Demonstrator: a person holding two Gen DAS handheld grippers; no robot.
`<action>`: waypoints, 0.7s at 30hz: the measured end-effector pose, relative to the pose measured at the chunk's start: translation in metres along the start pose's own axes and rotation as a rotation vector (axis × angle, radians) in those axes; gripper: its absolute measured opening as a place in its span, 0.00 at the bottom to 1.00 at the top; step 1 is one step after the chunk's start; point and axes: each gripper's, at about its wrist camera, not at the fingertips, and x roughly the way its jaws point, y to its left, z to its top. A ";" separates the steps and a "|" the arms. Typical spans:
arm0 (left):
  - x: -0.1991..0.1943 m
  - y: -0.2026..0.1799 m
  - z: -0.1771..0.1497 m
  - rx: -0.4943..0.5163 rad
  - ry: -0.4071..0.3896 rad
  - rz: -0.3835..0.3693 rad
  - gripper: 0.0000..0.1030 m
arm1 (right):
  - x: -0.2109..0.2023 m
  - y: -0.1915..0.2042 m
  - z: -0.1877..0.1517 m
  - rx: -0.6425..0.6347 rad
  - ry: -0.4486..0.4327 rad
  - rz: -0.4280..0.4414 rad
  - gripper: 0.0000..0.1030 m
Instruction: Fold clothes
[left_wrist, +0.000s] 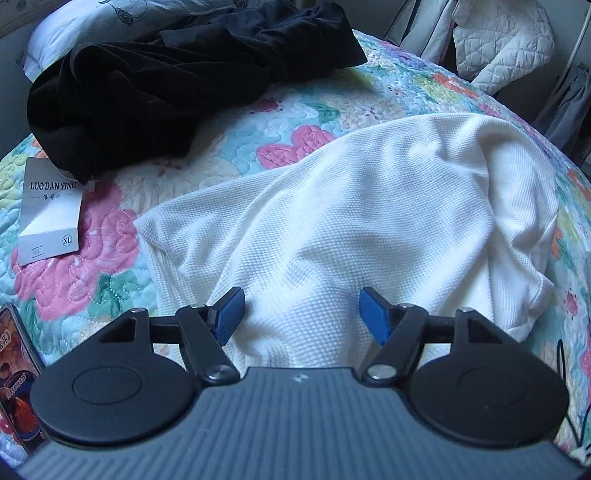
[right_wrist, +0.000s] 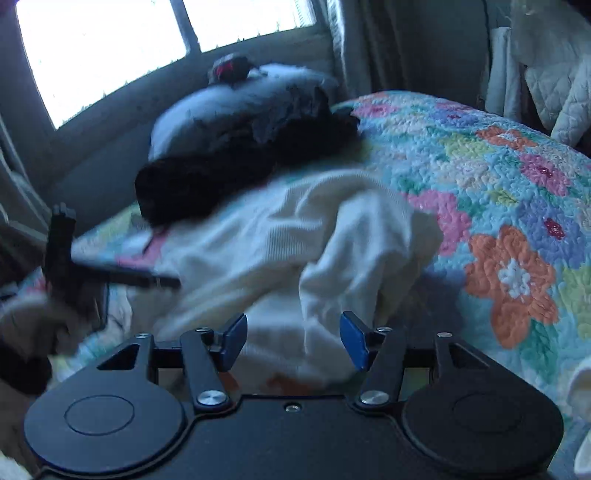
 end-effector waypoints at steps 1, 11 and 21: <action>-0.001 0.000 -0.001 0.000 0.001 0.003 0.69 | 0.013 0.004 0.004 -0.006 0.031 0.022 0.59; -0.008 0.002 -0.006 0.011 0.013 0.040 0.72 | -0.016 -0.002 -0.004 -0.055 0.148 -0.073 0.59; -0.007 -0.001 -0.005 0.015 0.016 0.037 0.72 | -0.035 -0.002 0.020 -0.173 -0.014 -0.109 0.87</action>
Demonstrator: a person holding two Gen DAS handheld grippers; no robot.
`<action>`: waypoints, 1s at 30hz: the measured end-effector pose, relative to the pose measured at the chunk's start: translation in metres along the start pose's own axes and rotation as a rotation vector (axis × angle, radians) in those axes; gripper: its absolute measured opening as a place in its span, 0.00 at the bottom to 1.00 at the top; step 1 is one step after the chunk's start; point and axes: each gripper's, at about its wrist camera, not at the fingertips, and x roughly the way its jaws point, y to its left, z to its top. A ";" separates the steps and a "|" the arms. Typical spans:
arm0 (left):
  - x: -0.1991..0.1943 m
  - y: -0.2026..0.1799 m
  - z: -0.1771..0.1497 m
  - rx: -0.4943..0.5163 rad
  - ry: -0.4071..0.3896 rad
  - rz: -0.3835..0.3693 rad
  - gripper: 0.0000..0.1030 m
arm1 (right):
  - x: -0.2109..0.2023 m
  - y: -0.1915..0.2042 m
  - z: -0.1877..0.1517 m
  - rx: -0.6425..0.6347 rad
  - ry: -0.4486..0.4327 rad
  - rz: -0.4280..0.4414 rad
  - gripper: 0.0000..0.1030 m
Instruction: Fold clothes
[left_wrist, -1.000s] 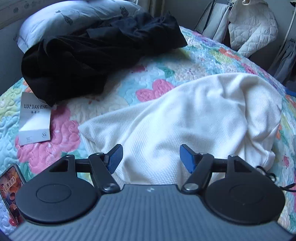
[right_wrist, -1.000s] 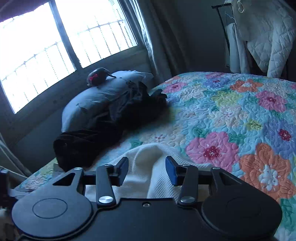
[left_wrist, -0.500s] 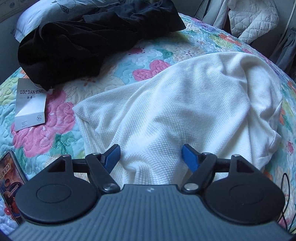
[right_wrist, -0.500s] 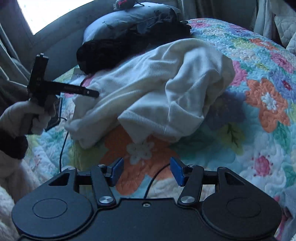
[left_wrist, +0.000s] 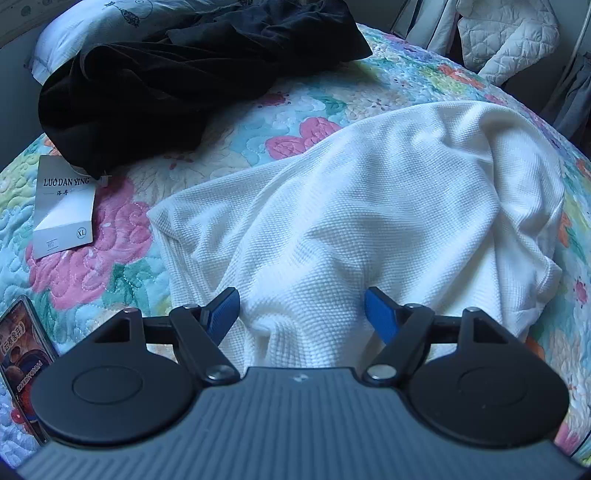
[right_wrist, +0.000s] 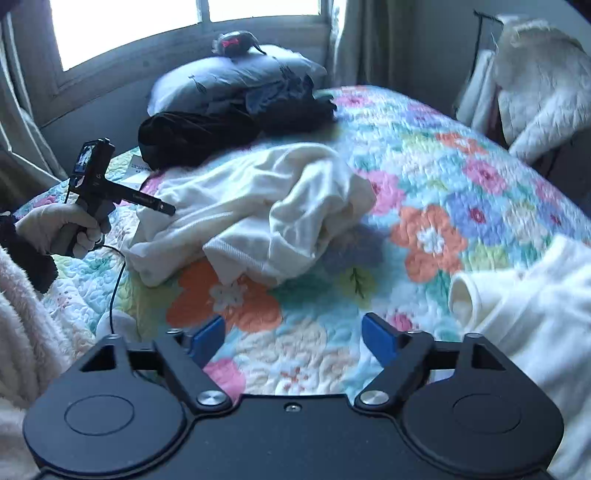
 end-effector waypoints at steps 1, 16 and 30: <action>0.000 0.000 0.000 0.003 -0.001 -0.001 0.72 | 0.026 0.009 0.005 -0.026 -0.026 0.005 0.87; 0.008 -0.019 0.002 0.104 -0.056 0.073 0.36 | 0.228 0.099 0.044 -0.301 -0.174 0.015 0.32; -0.018 0.003 0.051 -0.108 -0.310 -0.080 0.20 | 0.182 -0.011 0.100 0.318 -0.425 0.219 0.19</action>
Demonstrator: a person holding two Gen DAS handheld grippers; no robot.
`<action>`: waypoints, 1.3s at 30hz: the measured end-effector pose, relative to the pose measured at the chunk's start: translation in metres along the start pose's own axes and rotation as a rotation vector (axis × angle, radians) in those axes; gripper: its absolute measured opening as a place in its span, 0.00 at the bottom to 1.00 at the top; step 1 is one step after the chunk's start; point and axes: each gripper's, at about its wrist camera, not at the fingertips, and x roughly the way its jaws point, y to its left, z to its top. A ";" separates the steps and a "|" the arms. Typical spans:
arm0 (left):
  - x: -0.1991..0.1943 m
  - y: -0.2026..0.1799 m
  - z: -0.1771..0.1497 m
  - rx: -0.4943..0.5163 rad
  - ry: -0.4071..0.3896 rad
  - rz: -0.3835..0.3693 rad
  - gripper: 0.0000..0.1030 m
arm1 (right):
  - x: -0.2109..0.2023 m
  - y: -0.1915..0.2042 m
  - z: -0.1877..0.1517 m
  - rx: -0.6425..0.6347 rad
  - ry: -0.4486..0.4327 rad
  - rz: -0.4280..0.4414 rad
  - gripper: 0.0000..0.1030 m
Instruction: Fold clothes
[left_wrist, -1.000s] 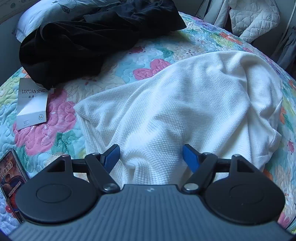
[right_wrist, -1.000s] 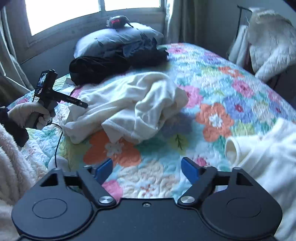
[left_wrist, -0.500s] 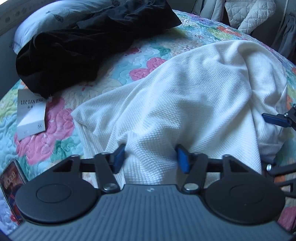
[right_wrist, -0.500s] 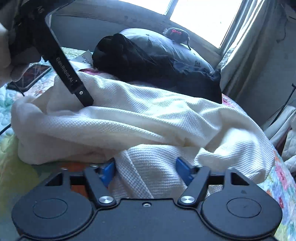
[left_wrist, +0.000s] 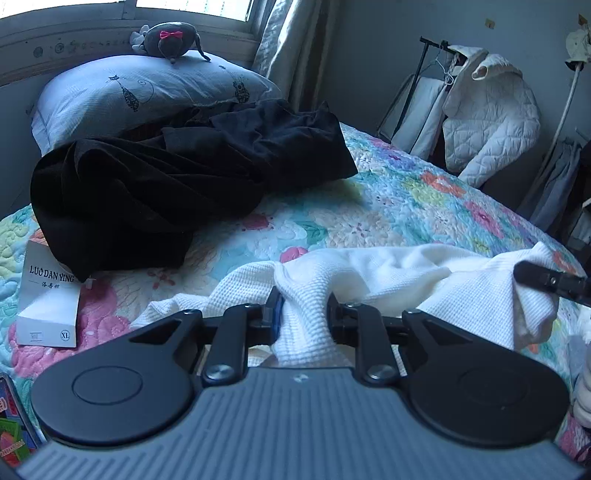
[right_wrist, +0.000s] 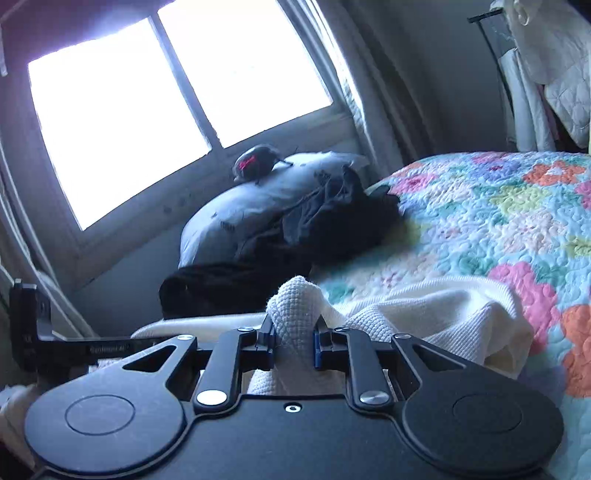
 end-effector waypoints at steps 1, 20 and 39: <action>0.004 0.002 0.000 -0.017 0.001 0.000 0.20 | 0.002 -0.002 0.004 -0.015 -0.012 -0.032 0.19; 0.027 0.019 -0.029 -0.138 0.179 -0.009 0.68 | 0.014 0.052 -0.057 -0.337 0.277 0.072 0.90; 0.006 0.026 -0.020 -0.132 0.143 -0.031 0.34 | 0.056 0.069 -0.063 -0.434 0.330 -0.030 0.00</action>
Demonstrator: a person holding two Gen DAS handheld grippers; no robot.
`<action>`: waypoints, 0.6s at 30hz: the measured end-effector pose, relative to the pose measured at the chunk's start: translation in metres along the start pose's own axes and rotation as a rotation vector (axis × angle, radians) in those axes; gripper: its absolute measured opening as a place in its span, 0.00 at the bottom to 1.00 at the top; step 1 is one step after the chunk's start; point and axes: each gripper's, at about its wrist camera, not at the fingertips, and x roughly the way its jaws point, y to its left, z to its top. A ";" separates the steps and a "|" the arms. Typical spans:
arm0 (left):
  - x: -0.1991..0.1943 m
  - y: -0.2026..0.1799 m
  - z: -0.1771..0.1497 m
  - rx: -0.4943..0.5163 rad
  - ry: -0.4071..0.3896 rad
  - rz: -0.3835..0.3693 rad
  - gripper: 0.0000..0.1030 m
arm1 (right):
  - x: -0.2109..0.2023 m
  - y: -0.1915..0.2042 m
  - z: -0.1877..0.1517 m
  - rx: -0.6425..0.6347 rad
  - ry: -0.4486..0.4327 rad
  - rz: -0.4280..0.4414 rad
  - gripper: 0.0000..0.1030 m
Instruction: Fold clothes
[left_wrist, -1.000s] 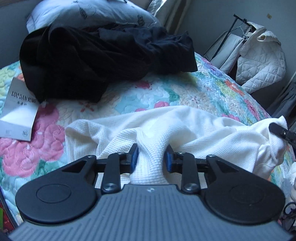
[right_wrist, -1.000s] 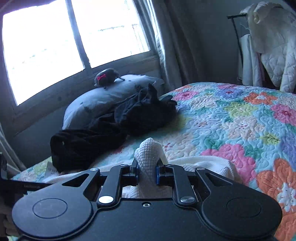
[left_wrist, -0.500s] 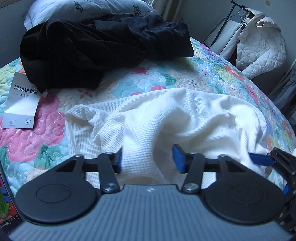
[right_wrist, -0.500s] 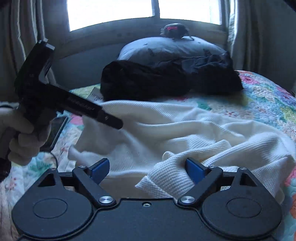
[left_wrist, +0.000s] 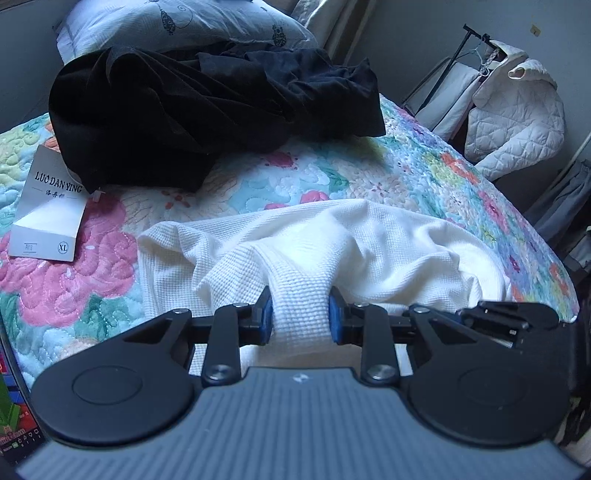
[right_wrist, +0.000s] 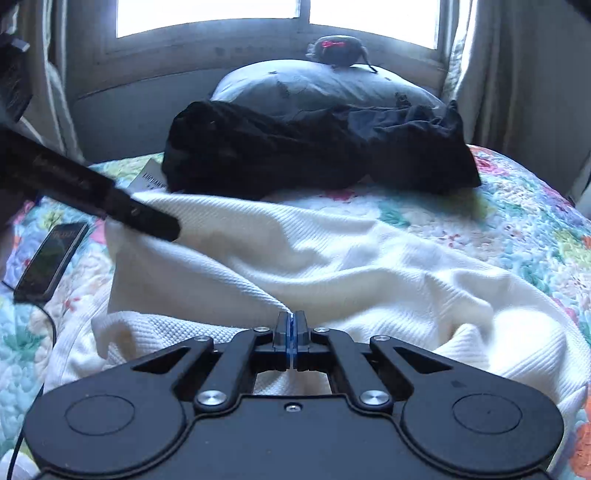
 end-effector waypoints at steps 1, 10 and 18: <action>-0.001 0.000 0.001 0.012 0.008 -0.011 0.40 | -0.006 -0.003 0.003 -0.006 -0.009 -0.031 0.00; 0.008 -0.016 -0.007 0.001 0.057 -0.186 0.71 | -0.031 -0.036 0.025 -0.001 -0.054 -0.229 0.00; 0.065 -0.019 -0.016 -0.149 0.093 -0.222 1.00 | -0.017 -0.037 0.039 -0.041 -0.063 -0.276 0.00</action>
